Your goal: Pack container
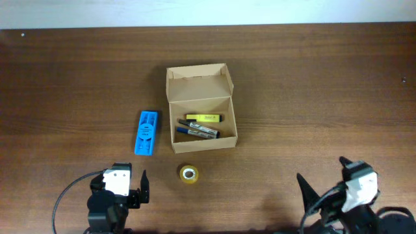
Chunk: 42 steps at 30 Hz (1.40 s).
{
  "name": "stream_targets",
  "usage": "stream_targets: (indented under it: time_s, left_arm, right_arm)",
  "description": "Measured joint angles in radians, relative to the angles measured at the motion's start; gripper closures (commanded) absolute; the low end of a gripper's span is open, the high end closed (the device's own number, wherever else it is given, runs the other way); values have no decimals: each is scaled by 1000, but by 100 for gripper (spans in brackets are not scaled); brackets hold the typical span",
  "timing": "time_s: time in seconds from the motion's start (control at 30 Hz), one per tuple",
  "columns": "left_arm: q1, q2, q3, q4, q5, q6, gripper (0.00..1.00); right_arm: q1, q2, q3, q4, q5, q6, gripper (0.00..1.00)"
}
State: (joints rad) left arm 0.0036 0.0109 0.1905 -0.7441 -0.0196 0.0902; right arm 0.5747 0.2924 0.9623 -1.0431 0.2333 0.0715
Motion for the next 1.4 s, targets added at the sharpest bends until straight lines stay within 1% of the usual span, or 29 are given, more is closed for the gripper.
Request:
stream_targets:
  time_s: [0.7, 0.8, 0.9, 1.0, 1.07, 1.13, 1.3, 1.4]
  left_arm:
    - [0, 18, 2, 0, 0, 0, 0]
    - [0, 135, 69, -13, 3, 0, 1]
    - [0, 280, 217, -6, 31, 0, 0]
    - [0, 431, 379, -4, 88, 0, 1]
    - [0, 579, 501, 2, 145, 0, 0]
    - [0, 665, 554, 4, 174, 0, 0]
    - [0, 1098, 782, -52, 227, 0, 0]
    - [0, 1282, 866, -106, 235, 0, 0]
  right_arm:
    - [0, -8, -1, -28, 3, 7, 1]
    - [0, -8, -2, -30, 2, 8, 1]
    - [0, -8, -3, -31, 3, 8, 1]
    - [0, -8, -4, -31, 2, 7, 1]
    - [0, -8, -5, -31, 3, 8, 1]
    - [0, -8, -5, -29, 3, 8, 1]
    - [0, -8, -5, -32, 3, 7, 1]
    - [0, -8, -5, -30, 3, 8, 1]
